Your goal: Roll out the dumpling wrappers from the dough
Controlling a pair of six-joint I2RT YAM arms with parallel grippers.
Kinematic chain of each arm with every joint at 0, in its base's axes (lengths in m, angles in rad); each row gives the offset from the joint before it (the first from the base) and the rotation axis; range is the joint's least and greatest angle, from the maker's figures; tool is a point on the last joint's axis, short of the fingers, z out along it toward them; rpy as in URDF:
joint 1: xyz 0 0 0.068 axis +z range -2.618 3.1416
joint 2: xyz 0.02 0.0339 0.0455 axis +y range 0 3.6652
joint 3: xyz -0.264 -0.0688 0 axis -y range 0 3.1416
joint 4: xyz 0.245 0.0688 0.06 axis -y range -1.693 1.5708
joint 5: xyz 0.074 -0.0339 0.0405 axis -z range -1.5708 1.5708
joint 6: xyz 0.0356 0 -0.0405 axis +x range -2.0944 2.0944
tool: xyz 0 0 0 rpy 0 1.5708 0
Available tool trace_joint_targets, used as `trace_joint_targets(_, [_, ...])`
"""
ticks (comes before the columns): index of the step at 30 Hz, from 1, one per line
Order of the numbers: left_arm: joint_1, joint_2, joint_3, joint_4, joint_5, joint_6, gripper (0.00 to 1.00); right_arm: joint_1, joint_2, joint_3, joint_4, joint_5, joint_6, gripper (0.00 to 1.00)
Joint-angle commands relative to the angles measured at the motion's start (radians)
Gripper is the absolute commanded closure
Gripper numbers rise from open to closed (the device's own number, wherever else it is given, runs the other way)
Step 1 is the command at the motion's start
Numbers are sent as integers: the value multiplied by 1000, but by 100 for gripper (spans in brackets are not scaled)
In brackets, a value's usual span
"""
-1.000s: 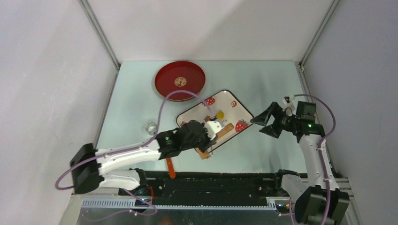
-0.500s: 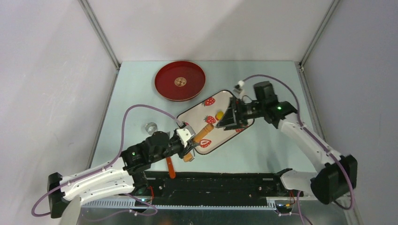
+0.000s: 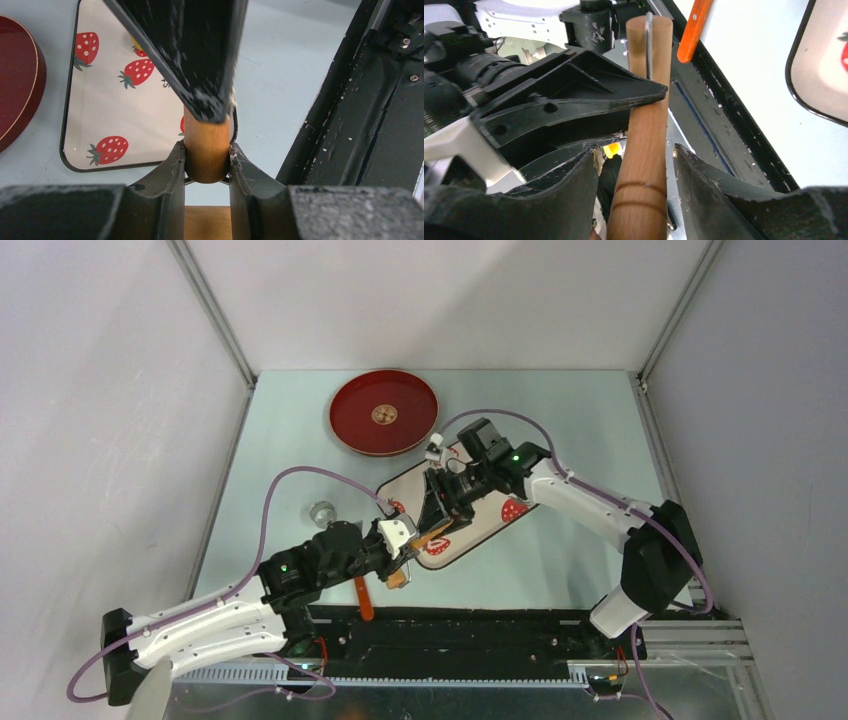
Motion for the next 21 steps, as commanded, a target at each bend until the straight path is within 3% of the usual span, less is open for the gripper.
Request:
trace_joint_targets(1, [-3,-11,21,51,-27,28,100,46,34,37,-28,-8,-4,41])
trace_joint_targets(5, [-2,-8,20,51,-25,20,100,67,45,36,20,-13,23,41])
trace_joint_targets(13, [-3,-31,20,50,-41,19,100,72,67,36,2,-3,5,51])
trace_joint_targets(19, [-3,-46,20,50,-27,18,100,71,83,36,7,6,-3,71])
trace_joint_targets(21, [-3,-48,19,50,-15,18,100,69,87,36,14,-1,-5,85])
